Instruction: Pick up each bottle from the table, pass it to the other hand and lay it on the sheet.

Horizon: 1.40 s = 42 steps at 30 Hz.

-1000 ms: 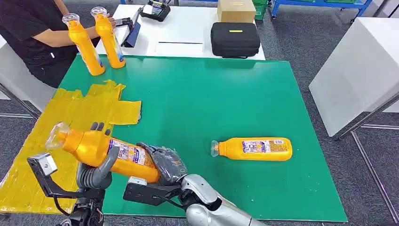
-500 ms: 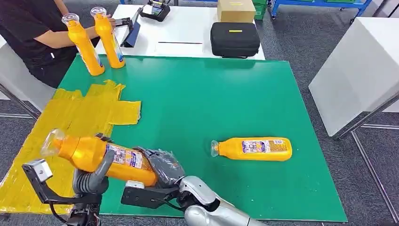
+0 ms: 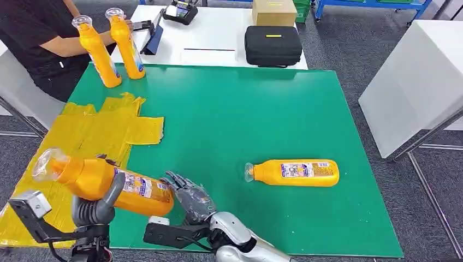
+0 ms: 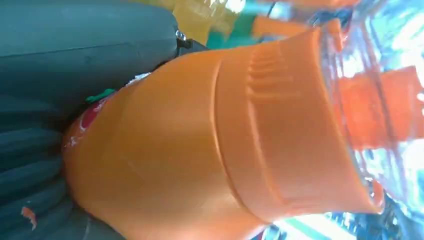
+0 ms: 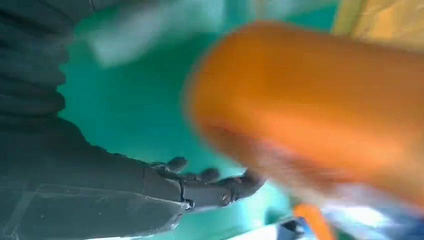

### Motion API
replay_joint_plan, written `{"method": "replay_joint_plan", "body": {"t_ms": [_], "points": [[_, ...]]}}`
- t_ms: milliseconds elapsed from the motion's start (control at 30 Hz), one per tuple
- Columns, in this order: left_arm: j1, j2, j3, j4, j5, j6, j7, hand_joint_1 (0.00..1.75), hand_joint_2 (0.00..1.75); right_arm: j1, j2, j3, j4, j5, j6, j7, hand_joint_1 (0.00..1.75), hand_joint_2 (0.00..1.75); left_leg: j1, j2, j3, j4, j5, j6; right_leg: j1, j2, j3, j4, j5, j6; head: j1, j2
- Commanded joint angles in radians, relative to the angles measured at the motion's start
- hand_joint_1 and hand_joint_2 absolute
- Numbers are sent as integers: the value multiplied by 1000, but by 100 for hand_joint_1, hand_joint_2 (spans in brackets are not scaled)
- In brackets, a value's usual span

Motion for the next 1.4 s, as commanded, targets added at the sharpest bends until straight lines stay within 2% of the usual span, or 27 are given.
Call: {"method": "replay_joint_plan", "body": {"t_ms": [33,167,267,367,533,733,767,800,1167,1233,1333,1367,1400], "points": [[-20,-3,121,41,-458,198,14,175,175,90,-97,-194,-121,-14,-70,15,0,0,1,-3,2,0,-1,0,1,-2,3,-1,-1,-4,0,0],[-39,-20,237,159,-943,279,72,175,175,180,-156,-312,-283,-2,-68,-12,0,0,0,-6,4,-1,-1,1,1,-6,6,-1,-3,-6,0,0],[-82,22,249,338,-1239,279,223,175,175,257,-135,-378,-404,24,-72,-16,0,0,0,-5,5,-2,-1,0,1,-5,6,-2,-2,-5,0,0],[-128,39,258,509,-1435,279,279,175,175,275,-141,-393,-486,40,-63,-5,0,0,-1,-4,4,-2,0,0,-1,-4,4,-1,-2,-4,0,0],[-124,37,257,514,-1443,279,277,175,175,271,-141,-398,-483,40,-63,-5,0,0,0,-2,3,-1,-1,0,1,-2,3,-1,-1,-4,0,0],[-179,97,127,712,-1484,261,380,175,175,265,-159,-397,-531,43,-30,4,0,0,-1,-2,5,-1,-1,0,0,-2,4,-1,-2,-5,0,0],[-190,109,104,734,-1516,244,420,58,175,267,-164,-399,-535,36,-28,9,0,0,0,-2,6,-1,-2,0,0,-2,6,0,-3,-6,0,0],[-196,111,93,747,-1512,235,427,0,0,276,-173,-406,-545,36,-30,11,0,0,0,-3,4,-2,-1,0,0,-3,4,-1,-2,-5,0,0],[-195,117,77,736,-1532,226,458,0,0,290,-184,-416,-558,37,-29,14,0,0,0,-2,5,0,-3,0,1,-1,4,0,-3,-7,0,0],[-195,117,77,736,-1532,226,458,0,0,290,-184,-416,-558,37,-29,14,0,0,0,-1,2,0,-1,0,1,-1,2,0,-1,-4,0,0],[-186,126,57,718,-1528,209,462,0,0,327,-225,-437,-595,54,-20,29,0,0,1,-1,4,0,-2,0,1,-1,3,0,-2,-5,0,0],[-183,124,57,716,-1520,206,465,0,0,341,-239,-450,-608,54,-22,28,0,175,1,-3,5,1,-3,0,2,-2,5,0,-3,-7,0,0],[-179,123,58,709,-1504,198,468,0,0,357,-254,-460,-622,73,-22,35,0,175,1,-3,4,0,-2,0,2,-3,4,0,-3,-5,0,0]]}}
